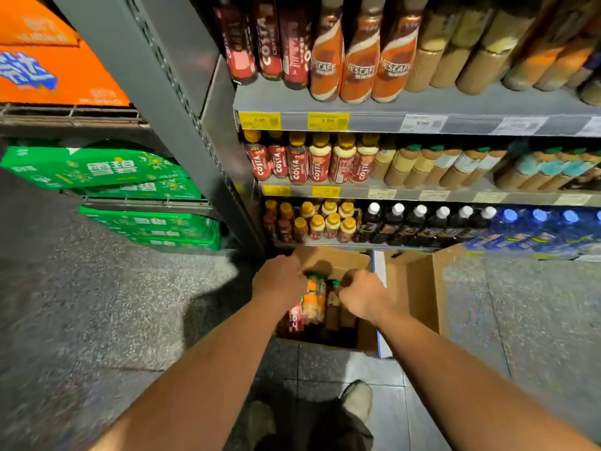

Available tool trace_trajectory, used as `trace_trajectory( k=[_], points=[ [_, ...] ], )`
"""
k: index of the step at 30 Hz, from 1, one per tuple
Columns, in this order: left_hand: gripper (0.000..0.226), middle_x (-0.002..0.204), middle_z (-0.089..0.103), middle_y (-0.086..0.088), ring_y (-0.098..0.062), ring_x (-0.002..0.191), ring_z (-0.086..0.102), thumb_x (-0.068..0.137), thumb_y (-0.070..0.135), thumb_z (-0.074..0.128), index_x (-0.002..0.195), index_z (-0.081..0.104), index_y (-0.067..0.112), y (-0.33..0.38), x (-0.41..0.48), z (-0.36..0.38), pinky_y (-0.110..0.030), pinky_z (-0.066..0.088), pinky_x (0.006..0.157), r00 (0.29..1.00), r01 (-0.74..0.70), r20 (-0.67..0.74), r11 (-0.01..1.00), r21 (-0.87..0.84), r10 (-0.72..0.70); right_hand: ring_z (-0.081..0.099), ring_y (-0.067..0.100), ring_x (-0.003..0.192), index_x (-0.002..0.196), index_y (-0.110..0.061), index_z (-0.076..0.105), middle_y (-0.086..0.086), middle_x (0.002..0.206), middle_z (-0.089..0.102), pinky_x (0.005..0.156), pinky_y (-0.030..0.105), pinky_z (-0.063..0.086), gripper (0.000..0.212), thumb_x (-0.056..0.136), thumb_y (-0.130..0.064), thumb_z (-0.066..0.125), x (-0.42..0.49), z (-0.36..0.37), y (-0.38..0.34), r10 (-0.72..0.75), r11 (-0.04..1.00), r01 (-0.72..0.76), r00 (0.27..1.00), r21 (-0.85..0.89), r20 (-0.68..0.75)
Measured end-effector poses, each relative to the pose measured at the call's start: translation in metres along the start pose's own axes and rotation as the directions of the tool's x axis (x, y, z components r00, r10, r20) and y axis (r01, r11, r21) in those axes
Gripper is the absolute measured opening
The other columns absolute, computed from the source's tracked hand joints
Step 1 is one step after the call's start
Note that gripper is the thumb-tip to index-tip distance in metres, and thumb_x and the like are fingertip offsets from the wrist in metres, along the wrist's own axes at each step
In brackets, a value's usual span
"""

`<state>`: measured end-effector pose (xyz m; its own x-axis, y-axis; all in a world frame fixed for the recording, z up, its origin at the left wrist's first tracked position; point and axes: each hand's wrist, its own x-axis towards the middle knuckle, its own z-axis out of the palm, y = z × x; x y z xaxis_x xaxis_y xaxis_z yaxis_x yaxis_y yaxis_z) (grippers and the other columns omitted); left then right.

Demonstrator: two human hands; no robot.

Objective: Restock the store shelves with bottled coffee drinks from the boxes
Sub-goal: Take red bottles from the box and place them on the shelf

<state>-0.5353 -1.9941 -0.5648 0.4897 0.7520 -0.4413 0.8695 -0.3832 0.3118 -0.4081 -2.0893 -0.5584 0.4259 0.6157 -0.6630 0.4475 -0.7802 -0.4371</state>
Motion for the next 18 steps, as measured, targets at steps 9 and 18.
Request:
trace_trajectory(
  k=[9,18],
  points=[
    [0.010,0.100,0.063,-0.011,-0.032,0.095,0.060,0.089,0.018,0.052,0.089,0.061,0.014,-0.031,0.061,0.165,-0.033,0.042,0.069,0.975,0.207,0.129,0.954,-0.216,-0.182,0.063,0.033,0.100,0.099,-0.004,0.067,0.016,0.102,0.068,0.075,0.030,0.048,0.022,0.087,-0.018,0.056,0.100,0.112,0.073,0.093,0.989,-0.107,0.986,0.098,0.138],
    [0.053,0.135,0.044,-0.014,-0.032,0.122,0.047,0.091,0.017,0.058,0.139,0.037,0.008,-0.089,0.123,0.287,-0.042,0.039,0.100,0.819,0.572,0.259,0.766,-0.292,-0.513,0.050,0.017,0.088,0.113,-0.013,0.060,0.008,0.117,0.058,0.070,0.024,0.036,0.025,0.088,-0.016,0.059,0.187,0.218,0.137,0.269,0.936,-0.304,0.943,0.179,0.196]
  ],
)
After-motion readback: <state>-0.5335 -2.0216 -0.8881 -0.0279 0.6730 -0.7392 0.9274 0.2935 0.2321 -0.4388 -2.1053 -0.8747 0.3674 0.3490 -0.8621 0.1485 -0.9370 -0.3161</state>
